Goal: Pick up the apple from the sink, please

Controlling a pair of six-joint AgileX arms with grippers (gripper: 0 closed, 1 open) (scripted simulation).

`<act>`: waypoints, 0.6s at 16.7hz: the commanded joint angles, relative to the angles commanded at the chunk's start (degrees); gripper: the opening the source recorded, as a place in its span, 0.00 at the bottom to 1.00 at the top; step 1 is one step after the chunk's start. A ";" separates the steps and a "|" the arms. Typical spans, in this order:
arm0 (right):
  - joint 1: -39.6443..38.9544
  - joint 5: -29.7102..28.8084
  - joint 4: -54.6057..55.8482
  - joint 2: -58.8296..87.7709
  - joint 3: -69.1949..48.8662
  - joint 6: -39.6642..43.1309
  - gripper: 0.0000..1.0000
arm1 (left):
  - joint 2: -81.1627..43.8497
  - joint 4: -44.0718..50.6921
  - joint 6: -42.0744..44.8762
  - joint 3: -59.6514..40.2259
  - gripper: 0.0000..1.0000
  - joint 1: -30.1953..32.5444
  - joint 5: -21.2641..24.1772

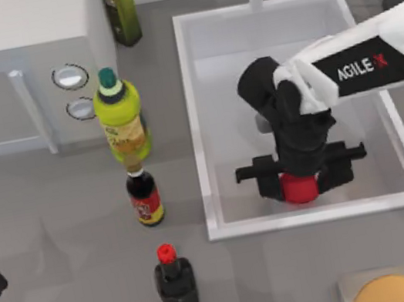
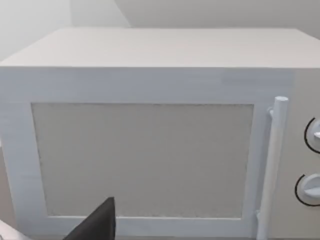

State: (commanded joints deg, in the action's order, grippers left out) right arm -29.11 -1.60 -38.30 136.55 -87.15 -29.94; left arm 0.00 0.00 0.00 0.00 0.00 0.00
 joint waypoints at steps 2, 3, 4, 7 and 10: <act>-0.04 0.00 -1.98 -0.25 -1.95 -0.04 0.00 | 0.00 0.00 0.00 0.00 1.00 0.00 0.00; -0.07 0.01 -3.87 -0.50 -3.73 -0.07 0.00 | 0.00 0.00 0.00 0.00 1.00 0.00 0.00; -0.11 0.01 -6.40 -0.87 -5.98 -0.09 0.00 | 0.00 0.00 0.00 0.00 1.00 0.00 0.00; -0.15 0.03 -17.34 -2.62 -14.47 -0.11 0.00 | 0.00 0.00 0.00 0.00 1.00 0.00 0.00; -0.09 0.06 -30.95 -5.19 -24.14 -0.02 0.00 | 0.00 0.00 0.00 0.00 1.00 0.00 0.00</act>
State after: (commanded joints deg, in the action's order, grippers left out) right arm -29.20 -1.54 -69.25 131.36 -111.29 -29.96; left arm 0.00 0.00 0.00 0.00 0.00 0.00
